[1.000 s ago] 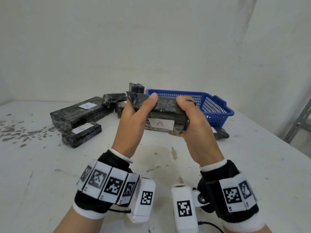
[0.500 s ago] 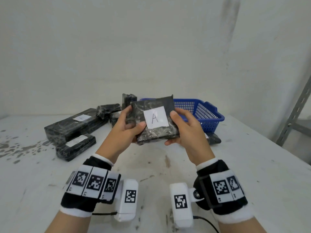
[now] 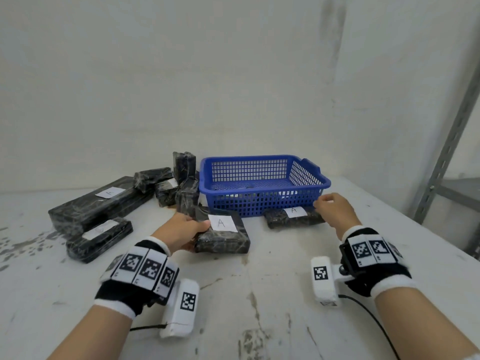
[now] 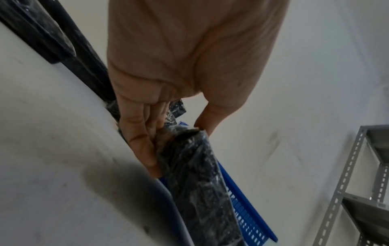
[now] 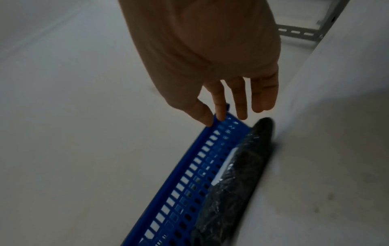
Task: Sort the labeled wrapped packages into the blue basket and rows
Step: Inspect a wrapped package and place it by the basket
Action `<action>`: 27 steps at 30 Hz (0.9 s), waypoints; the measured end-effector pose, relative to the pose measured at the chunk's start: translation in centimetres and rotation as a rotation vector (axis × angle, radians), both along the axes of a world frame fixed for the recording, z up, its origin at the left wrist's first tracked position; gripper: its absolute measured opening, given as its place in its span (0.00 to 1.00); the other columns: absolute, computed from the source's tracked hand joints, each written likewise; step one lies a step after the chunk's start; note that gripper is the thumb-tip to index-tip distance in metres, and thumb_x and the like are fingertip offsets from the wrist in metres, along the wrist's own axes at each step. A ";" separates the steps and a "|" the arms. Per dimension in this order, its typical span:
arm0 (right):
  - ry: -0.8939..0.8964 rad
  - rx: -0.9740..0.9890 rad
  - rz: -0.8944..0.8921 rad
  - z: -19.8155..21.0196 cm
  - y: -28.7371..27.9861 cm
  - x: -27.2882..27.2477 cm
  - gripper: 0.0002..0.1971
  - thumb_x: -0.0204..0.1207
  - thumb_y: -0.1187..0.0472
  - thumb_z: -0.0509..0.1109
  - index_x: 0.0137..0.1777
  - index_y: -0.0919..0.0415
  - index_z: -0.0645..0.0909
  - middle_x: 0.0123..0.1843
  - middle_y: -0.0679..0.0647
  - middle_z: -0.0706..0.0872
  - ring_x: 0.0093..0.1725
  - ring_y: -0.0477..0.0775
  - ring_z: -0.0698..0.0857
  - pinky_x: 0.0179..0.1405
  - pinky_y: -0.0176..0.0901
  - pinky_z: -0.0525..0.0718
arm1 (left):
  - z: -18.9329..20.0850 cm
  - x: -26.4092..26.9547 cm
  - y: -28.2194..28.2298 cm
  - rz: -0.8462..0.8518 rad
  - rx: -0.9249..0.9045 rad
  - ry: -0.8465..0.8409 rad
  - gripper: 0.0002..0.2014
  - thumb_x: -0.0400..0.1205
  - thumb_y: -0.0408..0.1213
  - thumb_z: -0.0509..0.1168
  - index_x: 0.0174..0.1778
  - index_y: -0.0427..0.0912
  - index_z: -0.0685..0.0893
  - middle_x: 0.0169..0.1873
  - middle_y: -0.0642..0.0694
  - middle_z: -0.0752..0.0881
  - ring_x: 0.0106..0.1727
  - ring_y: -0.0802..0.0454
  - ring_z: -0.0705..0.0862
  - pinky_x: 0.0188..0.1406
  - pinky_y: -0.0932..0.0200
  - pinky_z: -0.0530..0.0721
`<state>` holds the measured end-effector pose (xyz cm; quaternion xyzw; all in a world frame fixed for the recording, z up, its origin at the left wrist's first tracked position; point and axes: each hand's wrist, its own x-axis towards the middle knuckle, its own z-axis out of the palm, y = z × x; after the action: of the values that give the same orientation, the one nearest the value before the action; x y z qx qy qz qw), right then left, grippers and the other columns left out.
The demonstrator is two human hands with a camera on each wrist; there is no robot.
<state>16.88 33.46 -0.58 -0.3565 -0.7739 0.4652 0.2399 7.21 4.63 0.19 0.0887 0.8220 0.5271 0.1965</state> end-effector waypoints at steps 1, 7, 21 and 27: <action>-0.042 0.001 0.021 -0.3 0.4 0.0 0.12 0.83 0.63 0.64 0.65 0.61 0.79 0.65 0.61 0.83 0.60 0.60 0.80 0.64 0.56 0.79 | 0.0 0.1 0.5 -0.001 -0.012 -0.015 0.13 0.84 0.36 0.66 0.55 0.28 0.80 0.44 0.36 0.87 0.37 0.44 0.85 0.31 0.55 0.86; -0.104 -0.054 0.129 -1.1 1.7 -0.2 0.16 0.85 0.67 0.63 0.71 0.65 0.82 0.70 0.60 0.83 0.59 0.59 0.79 0.66 0.55 0.81 | -0.2 0.2 3.2 0.076 -0.064 0.049 0.28 0.80 0.43 0.72 0.69 0.33 0.71 0.59 0.38 0.81 0.61 0.38 0.84 0.64 0.43 0.83; -0.069 -0.114 0.081 -1.8 4.1 -0.2 0.14 0.82 0.63 0.70 0.59 0.75 0.85 0.62 0.69 0.87 0.62 0.67 0.85 0.71 0.60 0.81 | 0.2 2.6 4.0 -0.062 -0.127 0.067 0.27 0.77 0.36 0.75 0.69 0.36 0.72 0.44 0.49 0.78 0.61 0.42 0.83 0.66 0.47 0.82; -0.045 -0.147 0.116 -2.1 4.5 -0.1 0.17 0.80 0.67 0.72 0.66 0.76 0.82 0.63 0.70 0.86 0.54 0.59 0.82 0.68 0.55 0.81 | -0.6 2.4 4.7 -0.108 -0.100 0.014 0.24 0.74 0.36 0.77 0.58 0.41 0.70 0.59 0.39 0.84 0.60 0.40 0.85 0.62 0.43 0.85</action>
<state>16.75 37.98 -2.63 -0.3382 -0.7623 0.5256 0.1684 9.58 9.30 -0.39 0.1267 0.8427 0.4734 0.2229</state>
